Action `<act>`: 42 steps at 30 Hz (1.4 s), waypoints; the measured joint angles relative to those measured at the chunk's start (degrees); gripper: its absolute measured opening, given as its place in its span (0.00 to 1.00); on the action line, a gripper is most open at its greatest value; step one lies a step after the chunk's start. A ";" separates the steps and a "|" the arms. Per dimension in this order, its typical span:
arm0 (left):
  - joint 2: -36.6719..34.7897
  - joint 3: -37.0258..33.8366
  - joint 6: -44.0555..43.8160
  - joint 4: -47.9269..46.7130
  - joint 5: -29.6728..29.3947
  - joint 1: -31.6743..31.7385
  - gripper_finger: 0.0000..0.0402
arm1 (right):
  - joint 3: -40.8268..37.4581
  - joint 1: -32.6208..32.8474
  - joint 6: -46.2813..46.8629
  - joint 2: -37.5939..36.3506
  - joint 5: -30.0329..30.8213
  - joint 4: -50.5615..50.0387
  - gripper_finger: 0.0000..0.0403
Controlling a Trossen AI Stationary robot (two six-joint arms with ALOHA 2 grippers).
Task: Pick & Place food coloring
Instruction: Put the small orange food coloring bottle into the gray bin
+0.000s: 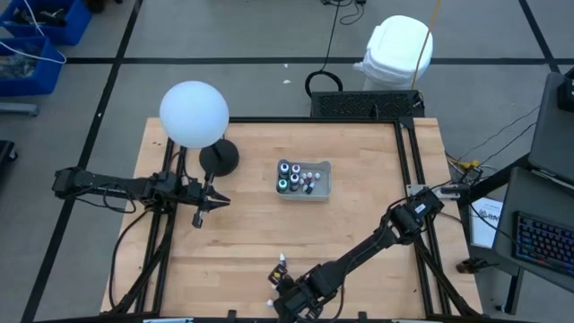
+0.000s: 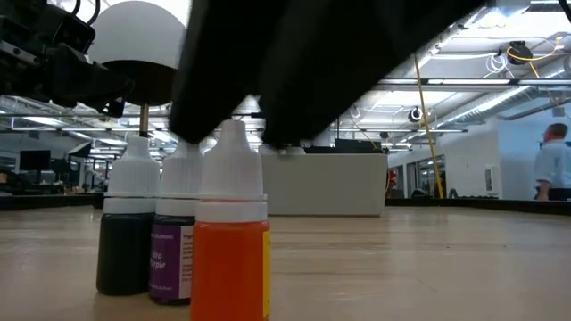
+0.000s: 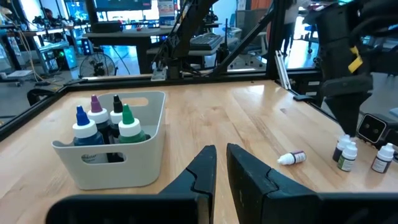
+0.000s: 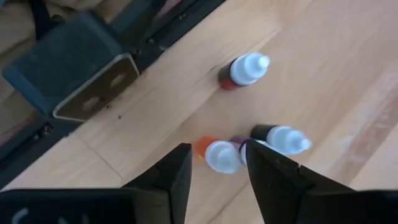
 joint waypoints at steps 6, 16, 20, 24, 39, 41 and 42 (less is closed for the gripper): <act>0.00 0.00 -0.02 -0.80 -0.01 0.00 0.12 | -1.99 -0.35 0.00 0.00 -0.09 1.54 0.35; 0.00 0.00 -0.09 -0.75 -0.03 0.00 0.12 | -1.99 -0.61 0.22 0.00 -1.64 2.25 0.35; 0.00 0.00 -0.07 -0.75 -0.03 0.00 0.12 | -1.99 -0.63 0.31 0.00 -3.41 3.76 0.35; 0.00 0.00 -0.07 -0.75 -0.03 0.00 0.12 | -1.99 -0.65 0.48 0.00 -3.17 4.68 0.35; 0.00 0.00 -0.04 -1.15 -0.05 0.00 0.12 | -6.71 -1.92 4.55 0.00 -7.30 7.92 0.33; 0.00 0.00 -0.04 -1.15 -0.05 0.00 0.12 | -6.71 -1.92 4.25 0.02 -7.30 8.08 0.31; -0.02 0.00 -0.04 -1.17 -0.05 0.00 0.12 | -6.71 -1.92 4.12 0.00 -7.28 8.29 0.31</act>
